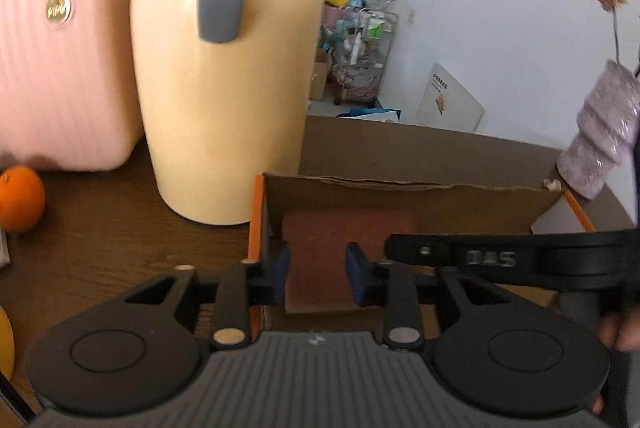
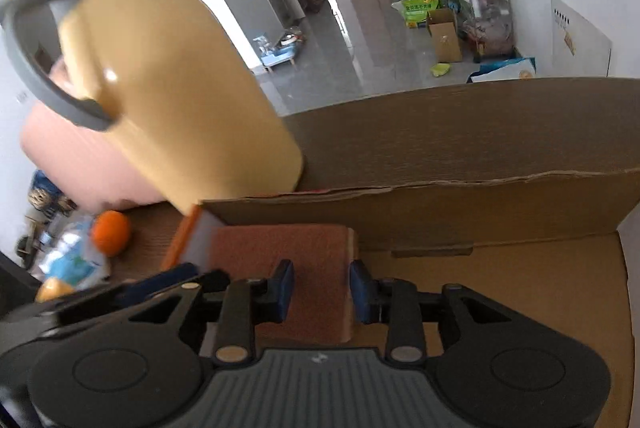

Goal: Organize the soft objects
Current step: 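Carry the sponge into the cardboard box and open the grippers, then move both grippers back over the lavender towel on the table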

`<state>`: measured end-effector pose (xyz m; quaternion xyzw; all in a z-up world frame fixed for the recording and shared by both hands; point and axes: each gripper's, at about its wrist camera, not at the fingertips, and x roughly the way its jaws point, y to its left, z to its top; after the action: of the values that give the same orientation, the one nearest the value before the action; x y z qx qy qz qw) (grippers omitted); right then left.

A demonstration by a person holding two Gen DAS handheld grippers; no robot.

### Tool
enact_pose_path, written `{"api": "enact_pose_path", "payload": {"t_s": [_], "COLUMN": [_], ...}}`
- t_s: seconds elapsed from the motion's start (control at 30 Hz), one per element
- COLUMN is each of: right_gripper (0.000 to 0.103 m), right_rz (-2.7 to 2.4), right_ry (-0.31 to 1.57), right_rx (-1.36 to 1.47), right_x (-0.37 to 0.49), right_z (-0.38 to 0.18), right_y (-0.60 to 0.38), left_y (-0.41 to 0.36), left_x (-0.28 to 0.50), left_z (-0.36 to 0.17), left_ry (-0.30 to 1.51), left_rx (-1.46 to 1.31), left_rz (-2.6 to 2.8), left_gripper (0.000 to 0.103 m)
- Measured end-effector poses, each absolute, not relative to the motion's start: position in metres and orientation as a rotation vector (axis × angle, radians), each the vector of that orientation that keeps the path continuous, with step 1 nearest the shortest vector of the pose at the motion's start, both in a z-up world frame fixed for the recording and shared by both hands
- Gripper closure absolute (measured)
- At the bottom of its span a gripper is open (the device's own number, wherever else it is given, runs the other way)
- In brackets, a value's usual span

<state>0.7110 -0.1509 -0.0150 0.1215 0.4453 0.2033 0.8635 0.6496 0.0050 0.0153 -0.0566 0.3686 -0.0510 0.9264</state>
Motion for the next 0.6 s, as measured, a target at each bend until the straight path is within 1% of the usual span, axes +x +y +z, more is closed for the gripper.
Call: {"api": "enact_pose_path", "payload": {"t_s": [0.03, 0.13, 0.23, 0.33, 0.37, 0.43, 0.47, 0.5, 0.6], "right_gripper": [0.072, 0.071, 0.071, 0.07, 0.068, 0.061, 0.058, 0.053, 0.052], "right_rz": [0.424, 0.424, 0.4, 0.384, 0.375, 0.364, 0.357, 0.35, 0.322], "right_ry": [0.93, 0.903, 0.866, 0.822, 0.802, 0.758, 0.73, 0.709, 0.648], "right_rx": [0.245, 0.239, 0.245, 0.22, 0.206, 0.177, 0.167, 0.163, 0.155], "right_x": [0.711, 0.701, 0.688, 0.662, 0.65, 0.62, 0.6, 0.583, 0.526], "right_z": [-0.018, -0.015, 0.002, 0.031, 0.043, 0.065, 0.075, 0.082, 0.1], "right_y": [-0.15, -0.156, -0.172, -0.192, -0.202, -0.22, -0.23, -0.239, -0.265], "left_y": [0.004, 0.009, 0.013, 0.016, 0.017, 0.021, 0.024, 0.026, 0.032], "left_x": [0.646, 0.633, 0.621, 0.597, 0.586, 0.563, 0.548, 0.532, 0.476], "left_z": [0.016, 0.02, 0.028, 0.047, 0.054, 0.066, 0.073, 0.08, 0.096], "left_ry": [0.744, 0.701, 0.695, 0.667, 0.646, 0.615, 0.594, 0.571, 0.476], "left_rx": [-0.11, -0.104, -0.085, -0.084, -0.082, -0.065, -0.05, -0.033, 0.026], "left_rz": [-0.109, -0.124, -0.121, -0.114, -0.121, -0.111, -0.102, -0.09, -0.038], "left_gripper": [0.059, 0.058, 0.058, 0.052, 0.051, 0.051, 0.047, 0.042, 0.035]}}
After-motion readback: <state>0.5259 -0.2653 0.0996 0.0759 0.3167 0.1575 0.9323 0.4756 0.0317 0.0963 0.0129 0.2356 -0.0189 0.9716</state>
